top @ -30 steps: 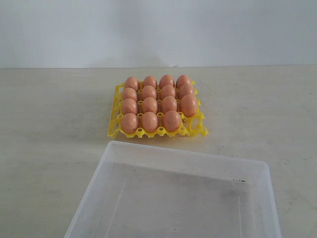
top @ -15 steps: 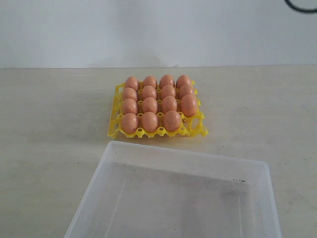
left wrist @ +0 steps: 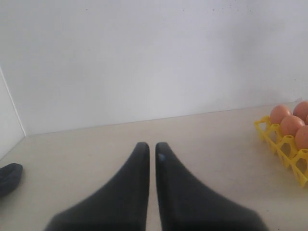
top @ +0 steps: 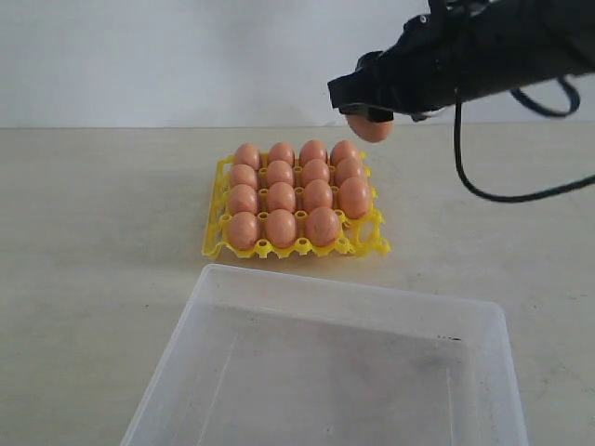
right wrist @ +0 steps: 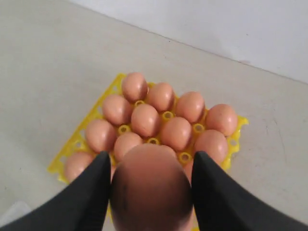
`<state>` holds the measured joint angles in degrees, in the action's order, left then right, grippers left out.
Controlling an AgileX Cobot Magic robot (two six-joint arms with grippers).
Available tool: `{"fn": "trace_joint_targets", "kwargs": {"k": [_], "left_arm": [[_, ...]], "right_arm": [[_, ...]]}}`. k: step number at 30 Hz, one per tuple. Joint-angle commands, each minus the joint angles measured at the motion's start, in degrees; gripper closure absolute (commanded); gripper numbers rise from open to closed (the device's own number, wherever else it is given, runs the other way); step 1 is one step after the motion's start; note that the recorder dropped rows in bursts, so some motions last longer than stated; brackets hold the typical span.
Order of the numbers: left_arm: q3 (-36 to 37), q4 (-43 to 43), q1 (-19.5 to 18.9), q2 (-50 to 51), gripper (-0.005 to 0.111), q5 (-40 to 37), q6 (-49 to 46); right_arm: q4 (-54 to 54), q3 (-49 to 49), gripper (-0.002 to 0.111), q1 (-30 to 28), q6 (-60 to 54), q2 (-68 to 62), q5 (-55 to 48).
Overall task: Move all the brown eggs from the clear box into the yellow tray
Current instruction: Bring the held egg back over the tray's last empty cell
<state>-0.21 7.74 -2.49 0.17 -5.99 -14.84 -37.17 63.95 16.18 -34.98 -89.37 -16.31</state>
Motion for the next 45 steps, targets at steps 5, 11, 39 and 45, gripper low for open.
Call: {"fn": "trace_joint_targets", "kwargs": {"k": [5, 11, 39, 45], "left_arm": [[0.21, 0.16, 0.37, -0.17, 0.103, 0.1, -0.16], [0.21, 0.16, 0.37, -0.17, 0.103, 0.22, -0.16], [0.21, 0.16, 0.37, -0.17, 0.103, 0.32, -0.16], [0.21, 0.16, 0.37, -0.17, 0.103, 0.32, -0.16]], "right_arm": [[-20.92, -17.02, 0.108, 3.58, -22.1, 4.95, 18.14], [-18.93, -22.12, 0.108, 5.0, -34.89, 5.25, 15.53], [-20.69, -25.32, 0.108, 5.0, -39.08, 7.36, 52.44], [-14.06, -25.32, 0.108, 5.0, 14.42, 7.49, 55.91]]}}
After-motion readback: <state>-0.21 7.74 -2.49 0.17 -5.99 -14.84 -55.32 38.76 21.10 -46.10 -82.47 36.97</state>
